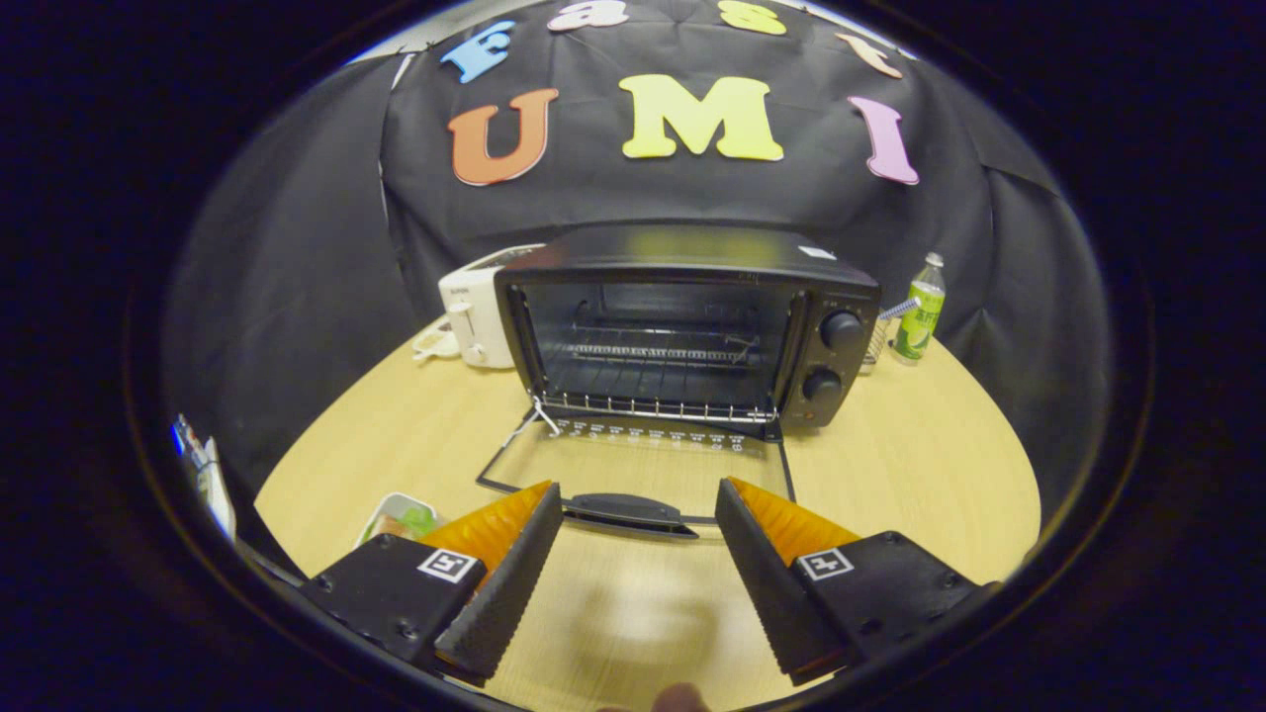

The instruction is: Open the toaster oven, put the food inside, and close the toaster oven door.

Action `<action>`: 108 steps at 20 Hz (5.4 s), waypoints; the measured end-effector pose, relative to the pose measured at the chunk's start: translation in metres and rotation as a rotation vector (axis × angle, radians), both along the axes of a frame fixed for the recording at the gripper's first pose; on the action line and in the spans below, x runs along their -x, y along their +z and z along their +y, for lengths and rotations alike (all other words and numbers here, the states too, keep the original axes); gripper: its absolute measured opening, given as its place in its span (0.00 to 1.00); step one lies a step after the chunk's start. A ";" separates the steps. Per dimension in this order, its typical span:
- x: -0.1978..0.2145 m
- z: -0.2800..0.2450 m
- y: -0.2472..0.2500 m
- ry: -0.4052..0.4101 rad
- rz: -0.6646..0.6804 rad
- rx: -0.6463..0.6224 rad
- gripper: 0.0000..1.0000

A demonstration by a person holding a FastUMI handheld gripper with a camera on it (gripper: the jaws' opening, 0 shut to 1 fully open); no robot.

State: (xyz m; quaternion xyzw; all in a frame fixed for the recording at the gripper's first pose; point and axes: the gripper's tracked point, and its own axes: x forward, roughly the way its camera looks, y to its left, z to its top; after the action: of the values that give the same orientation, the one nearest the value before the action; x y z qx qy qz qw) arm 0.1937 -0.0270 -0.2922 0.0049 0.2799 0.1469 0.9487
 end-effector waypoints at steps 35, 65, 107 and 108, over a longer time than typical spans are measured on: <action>0.112 0.131 -0.047 0.377 0.953 -0.530 0.38; -0.103 0.006 0.018 -0.207 0.413 -1.200 0.35; -0.047 0.035 0.013 -0.290 0.198 -0.498 0.99; -0.036 0.031 0.018 -0.279 0.186 -0.451 1.00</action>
State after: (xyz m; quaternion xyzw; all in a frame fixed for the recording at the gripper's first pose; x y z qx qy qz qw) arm 0.2299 0.0037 -0.2743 0.2677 0.3224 0.0725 0.9051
